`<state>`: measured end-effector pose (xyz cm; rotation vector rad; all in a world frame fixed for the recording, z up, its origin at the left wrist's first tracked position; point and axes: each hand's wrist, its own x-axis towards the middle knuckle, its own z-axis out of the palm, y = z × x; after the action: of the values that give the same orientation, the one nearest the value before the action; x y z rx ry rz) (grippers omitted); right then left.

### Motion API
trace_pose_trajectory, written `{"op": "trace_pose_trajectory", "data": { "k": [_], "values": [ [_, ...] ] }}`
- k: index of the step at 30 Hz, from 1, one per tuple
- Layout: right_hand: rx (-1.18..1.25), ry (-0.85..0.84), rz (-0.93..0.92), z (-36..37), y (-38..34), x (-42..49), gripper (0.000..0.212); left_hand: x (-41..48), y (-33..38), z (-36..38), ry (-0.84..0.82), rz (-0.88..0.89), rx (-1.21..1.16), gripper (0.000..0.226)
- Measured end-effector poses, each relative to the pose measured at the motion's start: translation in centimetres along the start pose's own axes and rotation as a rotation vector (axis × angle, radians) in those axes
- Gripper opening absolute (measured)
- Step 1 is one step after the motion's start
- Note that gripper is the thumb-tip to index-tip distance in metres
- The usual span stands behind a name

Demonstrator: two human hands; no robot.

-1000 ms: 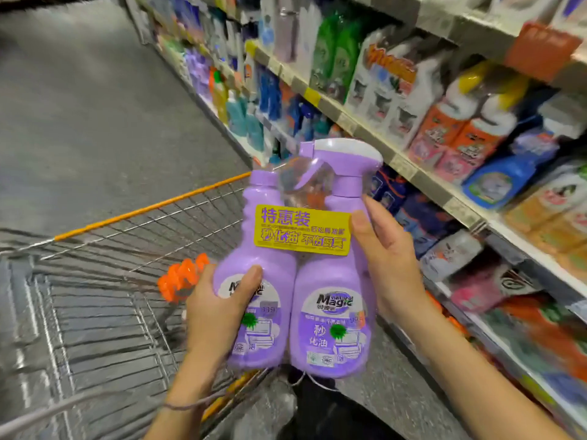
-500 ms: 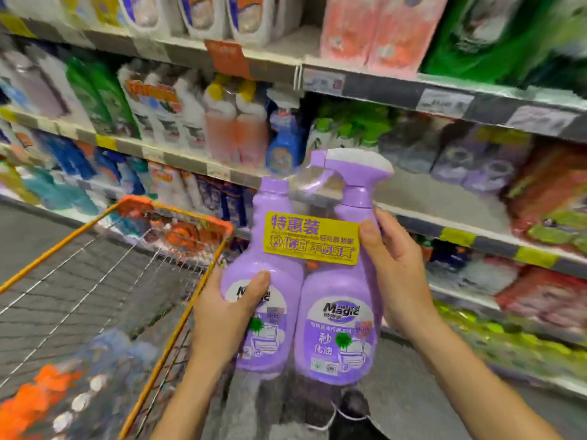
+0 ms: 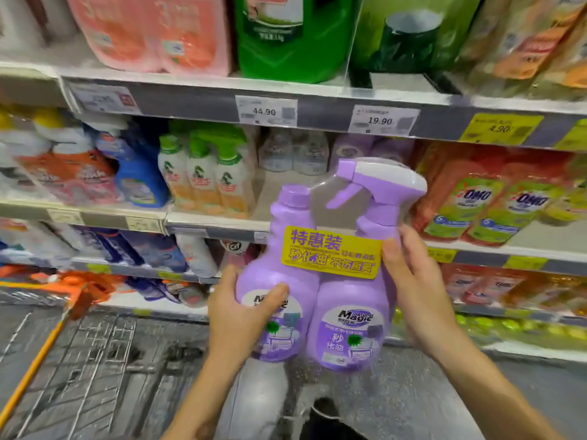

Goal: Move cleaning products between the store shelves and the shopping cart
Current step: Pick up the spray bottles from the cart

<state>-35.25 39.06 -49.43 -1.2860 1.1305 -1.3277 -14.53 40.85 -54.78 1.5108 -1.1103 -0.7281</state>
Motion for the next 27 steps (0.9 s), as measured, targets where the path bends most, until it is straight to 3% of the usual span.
{"op": "trace_pose_trajectory", "data": {
  "k": [4, 7, 9, 12, 20, 24, 27],
  "values": [
    [-0.081, -0.013, -0.051, -3.3, 1.6, 3.4, 0.012, 3.5, -0.8, 4.9, -0.052, -0.008, -0.016, 0.052],
    [-0.159, -0.019, -0.086, -5.3, 3.6, 5.5, 0.053, 5.8, -1.9, 7.7, -0.111, -0.004, -0.090, 0.051],
    [-0.186, -0.040, -0.073, -6.2, 4.4, 6.7, 0.064, 7.5, -2.8, 9.3, -0.149, 0.016, -0.104, 0.051],
    [-0.166, -0.026, -0.106, -7.2, 5.5, 7.9, 0.042, 9.8, -3.4, 11.5, -0.193, 0.067, -0.118, 0.053],
    [-0.247, 0.134, -0.248, -8.8, 8.5, 11.3, 0.057, 15.8, -4.6, 16.7, -0.302, 0.167, -0.127, 0.058],
    [-0.305, 0.177, -0.302, -9.2, 9.5, 13.3, 0.037, 18.3, -5.9, 19.1, -0.303, 0.250, -0.073, 0.065],
    [-0.346, 0.172, -0.294, -9.8, 10.2, 14.4, 0.035, 19.6, -6.3, 19.9, -0.295, 0.341, 0.030, 0.071]
  ]
}}
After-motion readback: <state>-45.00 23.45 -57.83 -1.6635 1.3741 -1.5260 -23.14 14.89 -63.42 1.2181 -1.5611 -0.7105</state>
